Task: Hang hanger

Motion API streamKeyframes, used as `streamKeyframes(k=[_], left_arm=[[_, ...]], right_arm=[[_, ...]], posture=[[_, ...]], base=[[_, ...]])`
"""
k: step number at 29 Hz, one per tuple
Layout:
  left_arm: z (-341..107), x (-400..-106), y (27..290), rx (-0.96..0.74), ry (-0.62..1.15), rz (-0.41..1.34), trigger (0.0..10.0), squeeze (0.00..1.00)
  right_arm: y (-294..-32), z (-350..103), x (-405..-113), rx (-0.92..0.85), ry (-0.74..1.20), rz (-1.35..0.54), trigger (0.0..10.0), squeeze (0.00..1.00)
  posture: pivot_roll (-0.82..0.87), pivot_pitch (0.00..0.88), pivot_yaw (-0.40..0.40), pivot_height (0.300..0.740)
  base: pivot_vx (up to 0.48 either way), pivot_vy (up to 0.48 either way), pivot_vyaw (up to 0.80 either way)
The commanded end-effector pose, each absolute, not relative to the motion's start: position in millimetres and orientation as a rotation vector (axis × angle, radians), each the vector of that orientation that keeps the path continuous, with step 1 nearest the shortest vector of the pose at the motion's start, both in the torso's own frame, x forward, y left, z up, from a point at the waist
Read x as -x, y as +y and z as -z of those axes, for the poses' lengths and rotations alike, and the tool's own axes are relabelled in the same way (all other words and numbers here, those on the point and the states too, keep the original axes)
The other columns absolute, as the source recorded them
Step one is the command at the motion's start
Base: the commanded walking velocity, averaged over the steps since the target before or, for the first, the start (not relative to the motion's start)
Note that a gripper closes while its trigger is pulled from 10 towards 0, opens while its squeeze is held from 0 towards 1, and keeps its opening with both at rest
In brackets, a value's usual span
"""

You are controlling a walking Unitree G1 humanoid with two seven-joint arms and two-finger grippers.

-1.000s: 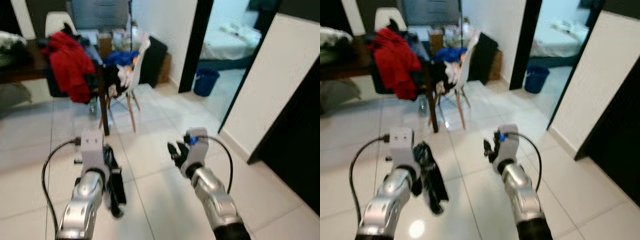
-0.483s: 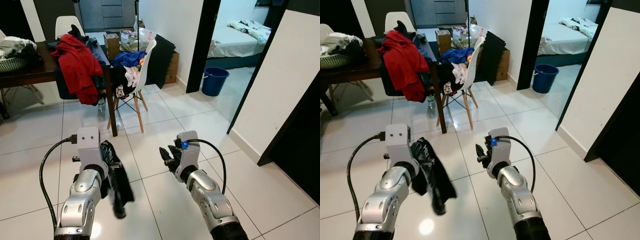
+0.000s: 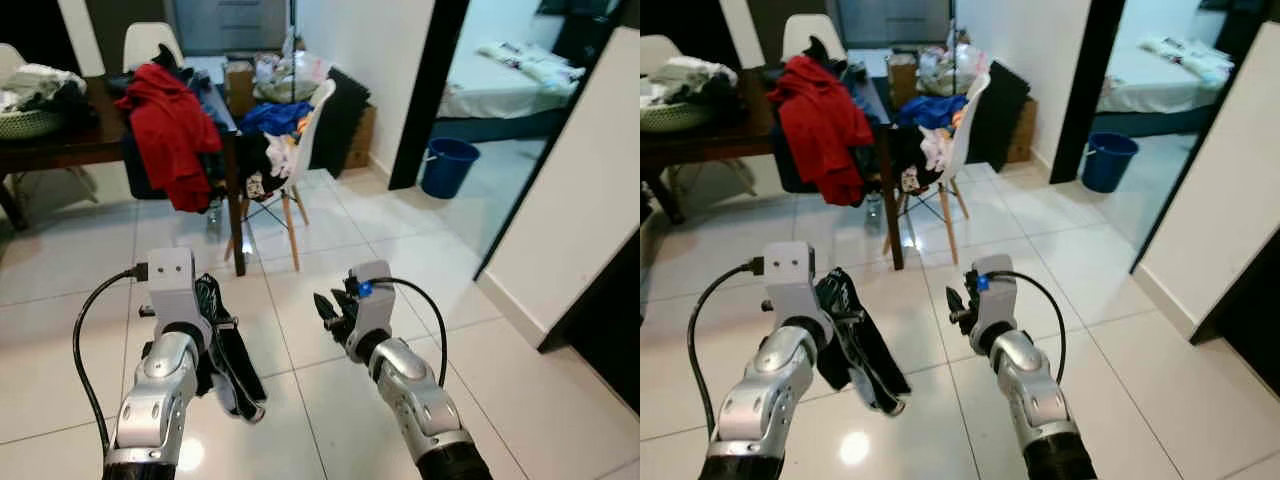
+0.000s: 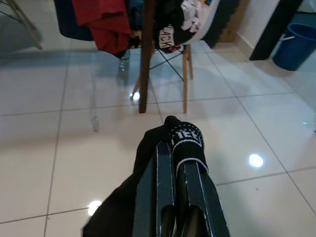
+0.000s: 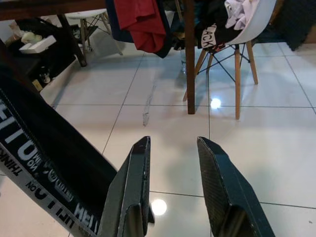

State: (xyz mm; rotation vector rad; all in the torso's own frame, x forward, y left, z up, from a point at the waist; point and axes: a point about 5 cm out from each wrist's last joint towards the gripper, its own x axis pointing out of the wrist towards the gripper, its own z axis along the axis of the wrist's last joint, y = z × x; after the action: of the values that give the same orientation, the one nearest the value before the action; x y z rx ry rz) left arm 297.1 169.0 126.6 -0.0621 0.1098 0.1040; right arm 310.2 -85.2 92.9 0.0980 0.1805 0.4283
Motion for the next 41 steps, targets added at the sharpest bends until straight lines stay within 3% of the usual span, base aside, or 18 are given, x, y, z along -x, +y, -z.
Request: streamKeyframes(k=[1, 41], left_arm=[[-129.1, -298.5, 166.7, 0.069, 0.099, -0.089, 10.0, 0.00], [-143.0, -305.2, 176.3, 0.053, 0.069, -0.091, 10.0, 0.00]], right_arm=[[-89.8, -90.8, -310.7, -0.087, 0.182, -0.415, 10.0, 0.00], [-86.6, -101.2, -319.4, -0.072, 0.123, -0.431, 10.0, 0.00]], posture=[[0.08, 0.000, -0.018, 0.740], [0.10, 0.000, -0.019, 0.740]], base=[[0.326, 0.000, 0.00], [0.336, 0.000, 0.00]])
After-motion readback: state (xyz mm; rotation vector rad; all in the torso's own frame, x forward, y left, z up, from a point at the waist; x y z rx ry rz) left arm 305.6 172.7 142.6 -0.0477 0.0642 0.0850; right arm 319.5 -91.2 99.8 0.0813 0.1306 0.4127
